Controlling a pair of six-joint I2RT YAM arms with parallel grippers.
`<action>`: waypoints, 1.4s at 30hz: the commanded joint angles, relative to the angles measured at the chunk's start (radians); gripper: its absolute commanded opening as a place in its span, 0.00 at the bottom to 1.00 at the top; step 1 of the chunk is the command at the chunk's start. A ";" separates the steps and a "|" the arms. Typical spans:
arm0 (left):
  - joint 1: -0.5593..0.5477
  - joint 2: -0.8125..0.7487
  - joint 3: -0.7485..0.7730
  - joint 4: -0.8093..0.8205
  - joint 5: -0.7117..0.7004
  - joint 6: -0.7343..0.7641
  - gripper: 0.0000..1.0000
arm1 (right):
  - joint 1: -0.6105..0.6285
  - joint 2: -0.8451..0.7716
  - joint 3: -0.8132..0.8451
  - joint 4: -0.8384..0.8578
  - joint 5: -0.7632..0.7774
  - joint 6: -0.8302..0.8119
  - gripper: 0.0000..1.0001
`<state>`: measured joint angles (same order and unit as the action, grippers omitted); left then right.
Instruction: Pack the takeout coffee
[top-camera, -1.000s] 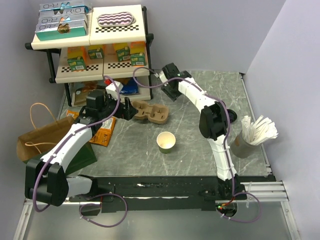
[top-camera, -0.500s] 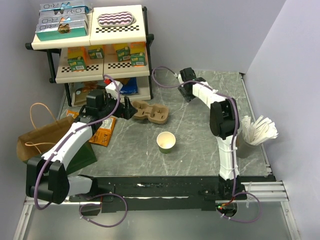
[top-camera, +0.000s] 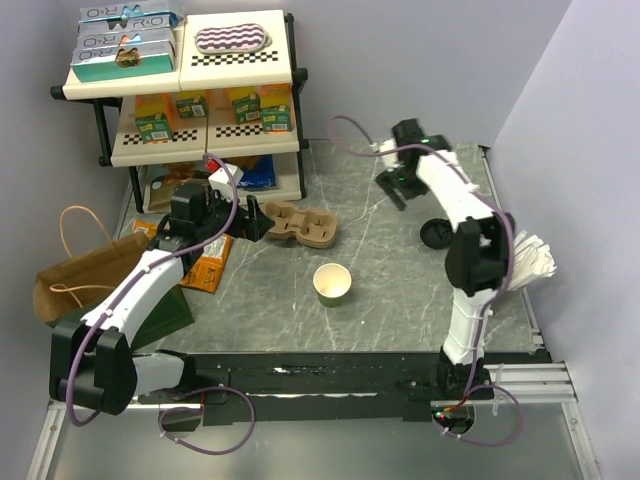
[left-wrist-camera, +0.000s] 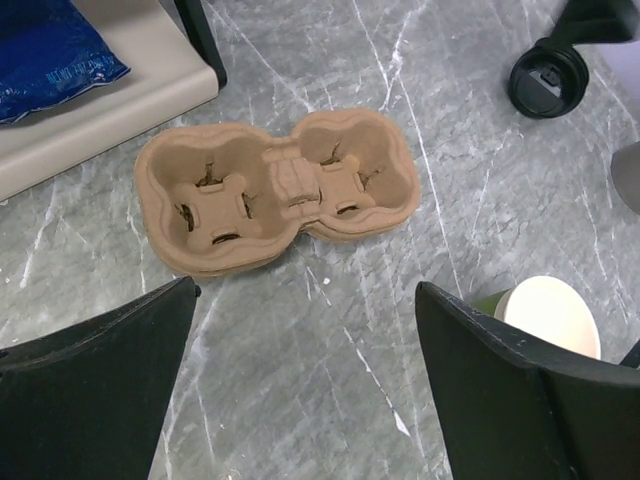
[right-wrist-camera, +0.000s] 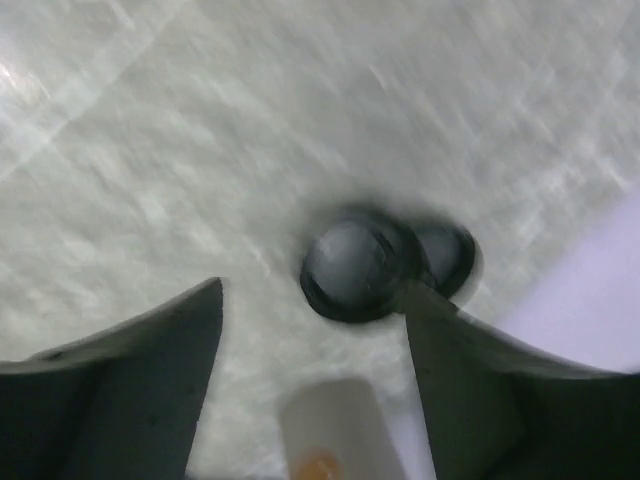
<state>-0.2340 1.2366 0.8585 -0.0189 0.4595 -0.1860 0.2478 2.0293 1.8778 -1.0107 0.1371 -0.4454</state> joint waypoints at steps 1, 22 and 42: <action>0.002 -0.045 -0.033 0.080 0.024 -0.036 0.97 | -0.123 -0.051 -0.031 -0.192 -0.008 -0.046 1.00; 0.002 -0.040 -0.030 0.059 0.021 -0.029 0.97 | -0.278 0.083 -0.043 -0.172 0.055 -0.041 0.44; 0.002 -0.015 -0.022 0.070 0.019 -0.036 0.97 | -0.291 0.172 0.085 -0.295 0.042 -0.053 0.40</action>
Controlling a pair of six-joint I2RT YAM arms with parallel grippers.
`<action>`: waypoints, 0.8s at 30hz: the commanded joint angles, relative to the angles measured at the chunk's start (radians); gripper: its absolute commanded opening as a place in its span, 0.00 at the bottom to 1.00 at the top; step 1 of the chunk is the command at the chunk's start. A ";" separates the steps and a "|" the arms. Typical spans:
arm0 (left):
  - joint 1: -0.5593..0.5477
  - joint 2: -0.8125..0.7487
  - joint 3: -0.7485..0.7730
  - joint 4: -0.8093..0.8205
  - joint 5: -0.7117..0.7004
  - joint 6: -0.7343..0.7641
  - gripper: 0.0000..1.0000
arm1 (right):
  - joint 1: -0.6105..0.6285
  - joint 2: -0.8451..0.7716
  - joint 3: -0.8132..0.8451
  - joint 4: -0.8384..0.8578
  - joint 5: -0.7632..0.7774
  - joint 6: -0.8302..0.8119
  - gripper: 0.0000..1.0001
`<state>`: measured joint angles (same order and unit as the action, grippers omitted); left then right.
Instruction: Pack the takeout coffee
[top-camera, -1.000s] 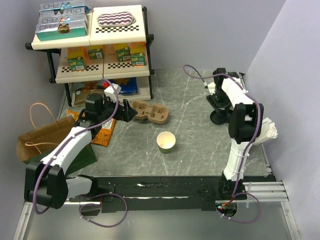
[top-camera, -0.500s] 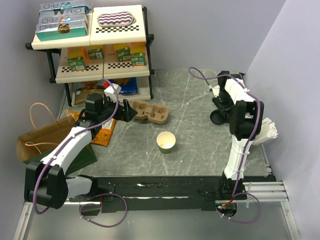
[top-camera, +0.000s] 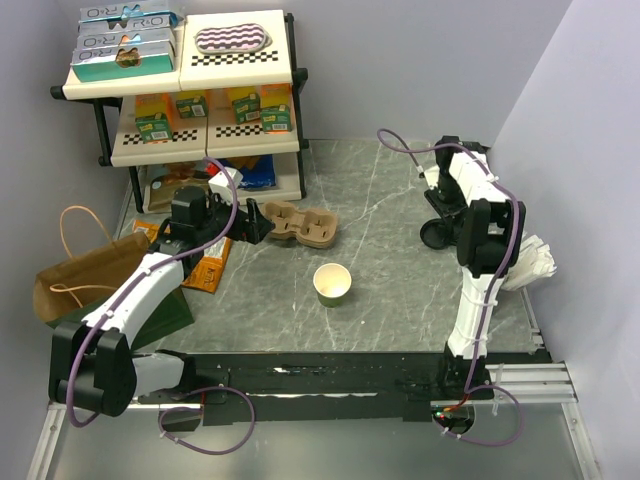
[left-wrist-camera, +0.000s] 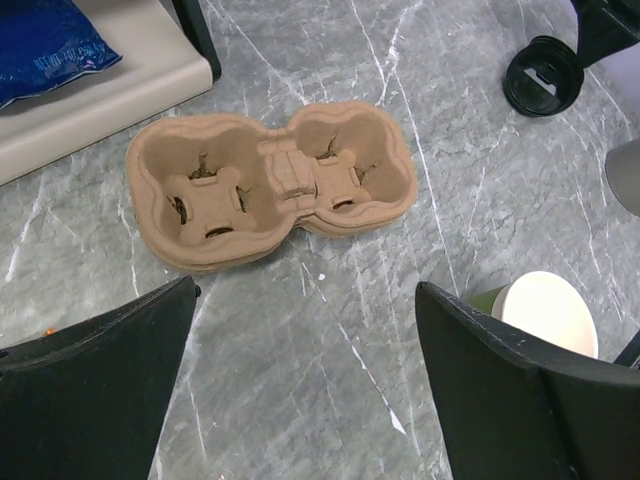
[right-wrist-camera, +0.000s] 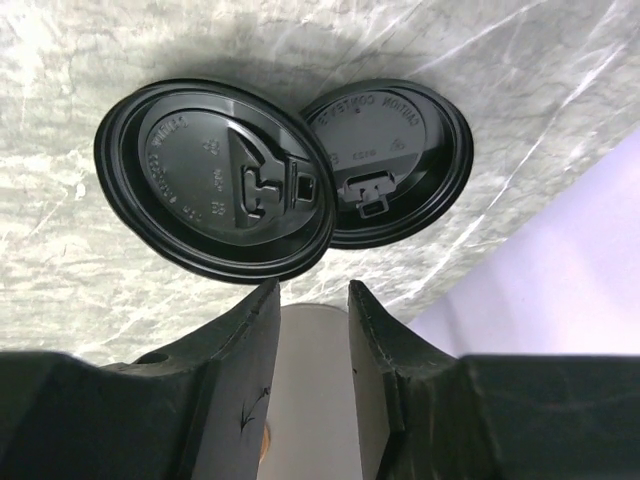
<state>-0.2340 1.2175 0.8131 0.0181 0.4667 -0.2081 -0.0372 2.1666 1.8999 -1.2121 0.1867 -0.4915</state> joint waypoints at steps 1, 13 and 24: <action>0.002 0.004 0.023 0.033 0.009 -0.014 0.97 | -0.009 0.036 0.071 -0.102 -0.012 -0.007 0.40; 0.002 0.040 0.040 0.046 0.006 -0.027 0.97 | -0.016 0.177 0.327 -0.288 -0.026 -0.004 0.35; 0.004 0.063 0.057 0.046 0.003 -0.024 0.97 | -0.010 0.138 0.370 -0.300 -0.044 -0.021 0.36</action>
<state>-0.2340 1.2819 0.8257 0.0193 0.4660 -0.2237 -0.0509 2.3791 2.2612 -1.3193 0.1436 -0.5064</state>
